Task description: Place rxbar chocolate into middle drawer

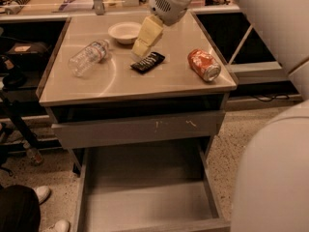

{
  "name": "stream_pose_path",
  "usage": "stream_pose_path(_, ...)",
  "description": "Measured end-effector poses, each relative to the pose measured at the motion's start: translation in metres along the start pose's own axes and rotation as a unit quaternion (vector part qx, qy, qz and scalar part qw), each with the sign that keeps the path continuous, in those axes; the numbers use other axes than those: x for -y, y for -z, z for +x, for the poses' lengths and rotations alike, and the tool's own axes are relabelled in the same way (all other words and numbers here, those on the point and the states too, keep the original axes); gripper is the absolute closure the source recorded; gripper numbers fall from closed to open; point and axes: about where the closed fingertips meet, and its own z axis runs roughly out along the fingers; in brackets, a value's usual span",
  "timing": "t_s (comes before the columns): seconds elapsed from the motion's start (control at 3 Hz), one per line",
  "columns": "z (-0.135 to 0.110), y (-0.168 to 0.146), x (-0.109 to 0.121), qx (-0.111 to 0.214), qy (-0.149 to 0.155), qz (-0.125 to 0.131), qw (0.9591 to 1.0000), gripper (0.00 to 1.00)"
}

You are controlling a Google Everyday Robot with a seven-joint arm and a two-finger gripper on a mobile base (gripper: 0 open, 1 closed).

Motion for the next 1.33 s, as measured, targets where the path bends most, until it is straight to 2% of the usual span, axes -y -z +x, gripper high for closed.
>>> stream_pose_path(0.33,-0.011,-0.015,0.021,0.01,-0.027,0.0,0.9996,0.0)
stream_pose_path(0.67,-0.024,-0.024,0.039,0.012,-0.042,0.007,0.999,0.0)
stream_pose_path(1.33,-0.037,-0.054,0.06,-0.003,-0.046,0.013,0.9988,0.0)
